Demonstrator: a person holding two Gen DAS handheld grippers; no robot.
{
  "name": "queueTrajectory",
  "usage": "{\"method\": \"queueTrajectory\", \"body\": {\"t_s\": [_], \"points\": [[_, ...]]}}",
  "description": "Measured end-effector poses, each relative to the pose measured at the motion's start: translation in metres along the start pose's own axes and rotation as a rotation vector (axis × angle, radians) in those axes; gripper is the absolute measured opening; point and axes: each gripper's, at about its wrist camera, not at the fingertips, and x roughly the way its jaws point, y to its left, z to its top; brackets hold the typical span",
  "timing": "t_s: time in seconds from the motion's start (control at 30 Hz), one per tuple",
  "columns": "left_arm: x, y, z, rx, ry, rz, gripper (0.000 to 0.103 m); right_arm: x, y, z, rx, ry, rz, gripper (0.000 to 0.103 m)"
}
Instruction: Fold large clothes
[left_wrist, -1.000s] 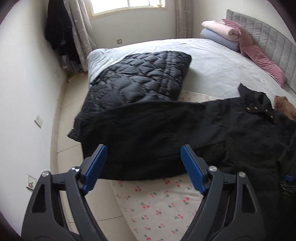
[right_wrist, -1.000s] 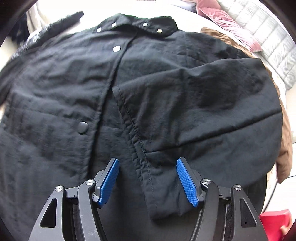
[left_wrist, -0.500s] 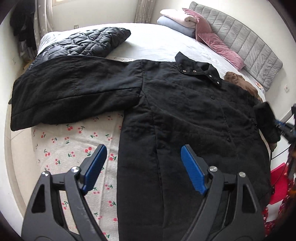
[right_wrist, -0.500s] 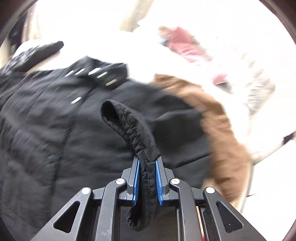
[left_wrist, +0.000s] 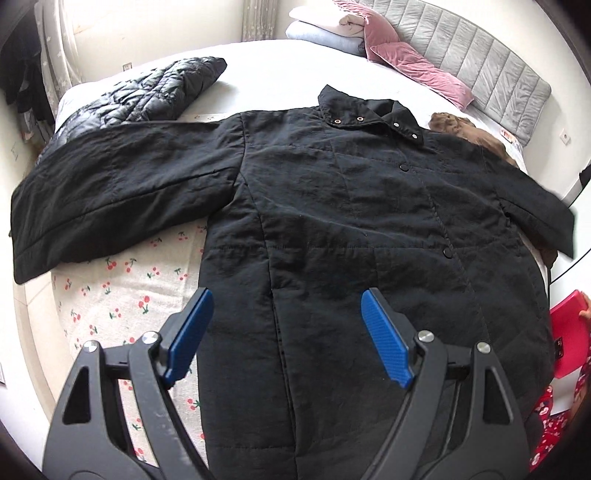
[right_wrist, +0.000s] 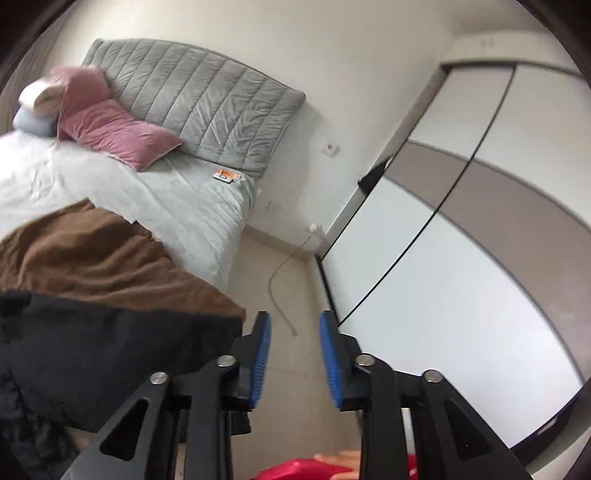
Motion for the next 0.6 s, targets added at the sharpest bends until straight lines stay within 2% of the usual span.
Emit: {"method": "queueTrajectory", "body": {"t_s": [0.07, 0.13, 0.2, 0.37, 0.5, 0.57, 0.6], "points": [[0.0, -0.006, 0.006, 0.024, -0.003, 0.008, 0.082, 0.002, 0.003, -0.006, 0.02, 0.012, 0.093, 0.065], [0.005, -0.014, 0.013, 0.041, -0.002, 0.012, 0.082, -0.002, 0.029, -0.02, -0.038, 0.026, 0.165, 0.066], [0.012, -0.024, 0.019, 0.056, -0.002, 0.001, 0.082, -0.004, 0.078, -0.04, -0.101, 0.059, 0.266, 0.066], [0.043, -0.048, 0.03, 0.089, -0.024, -0.044, 0.082, -0.037, 0.188, -0.108, -0.234, 0.146, 0.599, 0.066], [0.076, -0.053, 0.027, 0.097, -0.041, -0.077, 0.082, -0.06, 0.268, -0.161, -0.318, 0.2, 0.868, 0.066], [0.095, -0.049, 0.019, 0.083, -0.003, -0.097, 0.083, -0.054, 0.297, -0.182, -0.345, 0.218, 0.947, 0.067], [0.103, -0.046, 0.012, 0.076, 0.024, -0.101, 0.082, -0.05, 0.309, -0.196, -0.361, 0.229, 0.956, 0.067]]}}
